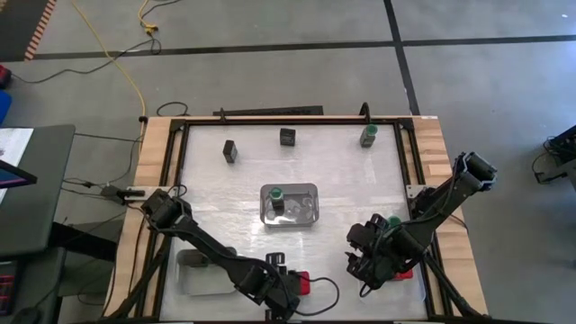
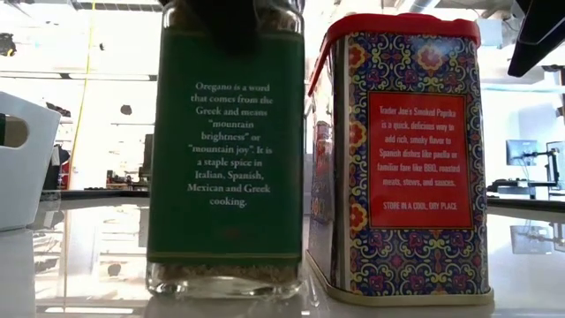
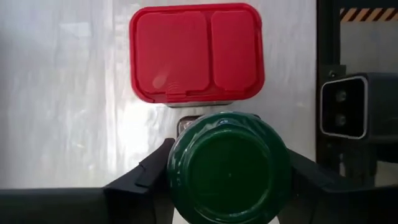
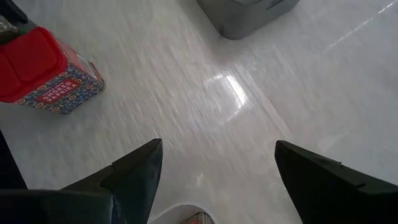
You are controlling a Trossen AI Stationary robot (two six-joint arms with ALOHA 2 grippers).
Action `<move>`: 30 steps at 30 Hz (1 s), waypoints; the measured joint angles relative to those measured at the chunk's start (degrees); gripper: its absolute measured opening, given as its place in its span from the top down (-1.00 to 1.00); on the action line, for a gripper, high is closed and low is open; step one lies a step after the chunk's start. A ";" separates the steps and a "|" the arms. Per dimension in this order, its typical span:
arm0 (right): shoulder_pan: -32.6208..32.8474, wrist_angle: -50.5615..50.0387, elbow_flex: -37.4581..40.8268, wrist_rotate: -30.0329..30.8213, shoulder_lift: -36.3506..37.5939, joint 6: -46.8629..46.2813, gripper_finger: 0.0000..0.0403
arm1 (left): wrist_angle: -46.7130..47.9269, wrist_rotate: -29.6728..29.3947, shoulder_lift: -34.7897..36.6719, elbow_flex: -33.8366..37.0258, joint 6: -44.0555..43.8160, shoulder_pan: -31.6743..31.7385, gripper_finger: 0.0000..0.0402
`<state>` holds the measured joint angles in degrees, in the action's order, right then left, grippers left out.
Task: Sort spices by type
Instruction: Put the bottom green seasoning bottle into the black bin
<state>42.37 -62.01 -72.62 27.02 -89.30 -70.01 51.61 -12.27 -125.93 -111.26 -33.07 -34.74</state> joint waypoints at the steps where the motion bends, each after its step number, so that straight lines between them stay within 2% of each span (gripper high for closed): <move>1: 0.00 0.01 0.00 0.01 0.00 0.01 -0.68 | 0.34 0.00 0.02 0.00 0.49 0.09 0.06; 6: 0.00 0.01 0.00 0.01 0.00 -0.01 -0.68 | 4.36 0.82 0.67 -0.02 6.29 0.21 0.06; 15: -0.52 1.38 0.00 0.01 0.00 -1.29 -0.68 | 14.75 4.27 4.10 0.02 26.61 1.09 0.06; 21: -1.60 1.35 0.00 0.07 0.00 -5.91 -0.68 | 15.19 7.45 4.09 0.02 39.46 2.41 0.06; 25: -2.51 1.37 -0.02 0.11 0.00 -9.08 -0.68 | 15.29 11.81 4.09 0.61 42.54 4.43 0.06; 30: -3.42 1.48 -0.02 0.23 0.00 -14.73 -0.68 | 15.27 14.42 4.33 3.79 46.03 6.24 0.06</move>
<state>38.95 -60.53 -72.64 27.24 -89.30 -84.74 66.87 2.14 -121.60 -107.47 12.96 -28.50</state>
